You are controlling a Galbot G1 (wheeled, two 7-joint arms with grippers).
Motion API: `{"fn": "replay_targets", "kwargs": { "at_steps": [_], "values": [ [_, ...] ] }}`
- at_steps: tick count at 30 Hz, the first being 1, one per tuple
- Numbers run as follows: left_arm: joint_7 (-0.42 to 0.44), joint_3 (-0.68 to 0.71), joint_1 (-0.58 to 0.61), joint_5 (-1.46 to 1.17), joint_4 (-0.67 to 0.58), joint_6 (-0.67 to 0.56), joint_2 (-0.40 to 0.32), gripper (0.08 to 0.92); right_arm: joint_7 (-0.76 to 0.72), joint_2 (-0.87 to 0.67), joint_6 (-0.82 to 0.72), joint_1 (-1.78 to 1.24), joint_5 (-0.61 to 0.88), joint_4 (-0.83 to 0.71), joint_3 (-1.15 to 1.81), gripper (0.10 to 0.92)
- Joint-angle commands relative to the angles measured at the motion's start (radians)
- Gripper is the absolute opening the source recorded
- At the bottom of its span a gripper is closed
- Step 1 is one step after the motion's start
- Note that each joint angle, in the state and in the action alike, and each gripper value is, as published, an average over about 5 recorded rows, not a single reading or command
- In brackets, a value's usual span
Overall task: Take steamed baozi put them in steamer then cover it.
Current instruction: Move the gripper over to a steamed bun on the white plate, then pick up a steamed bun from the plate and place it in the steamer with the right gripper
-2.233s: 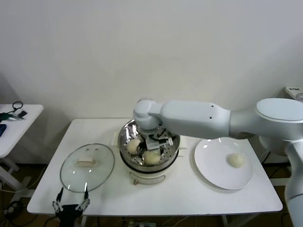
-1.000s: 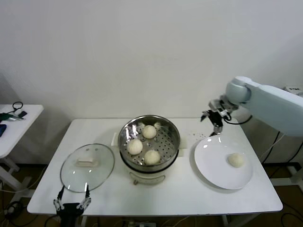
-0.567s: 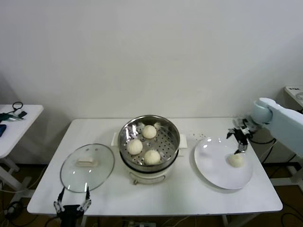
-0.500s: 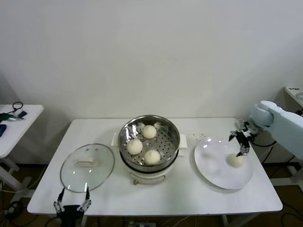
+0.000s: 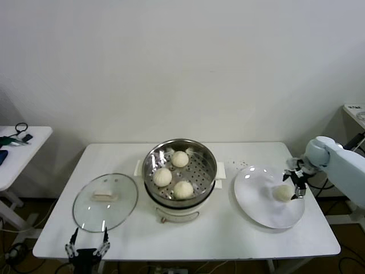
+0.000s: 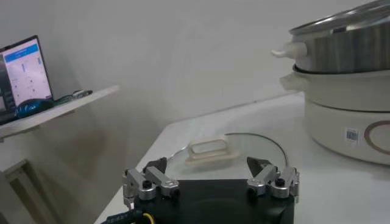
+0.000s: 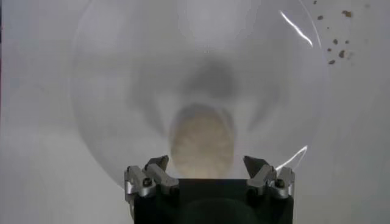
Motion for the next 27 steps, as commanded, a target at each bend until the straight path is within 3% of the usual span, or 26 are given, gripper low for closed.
{"fn": "replay_targets", "kwargs": {
  "at_steps": [1, 11, 20, 27],
  "values": [
    [-0.001, -0.004, -0.002, 0.0, 0.002, 0.001, 0.0, 0.823, 0.006, 0.054, 0.003, -0.046, -0.028, -0.052, 0.037, 0.823],
    [-0.003, -0.006, 0.009, 0.001, 0.005, -0.005, -0.003, 0.823, 0.0, 0.068, 0.013, -0.043, -0.048, -0.078, 0.038, 0.818],
    [-0.003, -0.005, 0.009, 0.0, 0.004, -0.005, -0.003, 0.823, -0.012, 0.057, 0.012, -0.034, -0.043, -0.081, 0.035, 0.732],
    [-0.003, -0.002, 0.009, 0.0, 0.0, -0.007, -0.003, 0.823, 0.004, 0.035, -0.026, 0.054, 0.076, -0.038, -0.047, 0.697]
  ]
}}
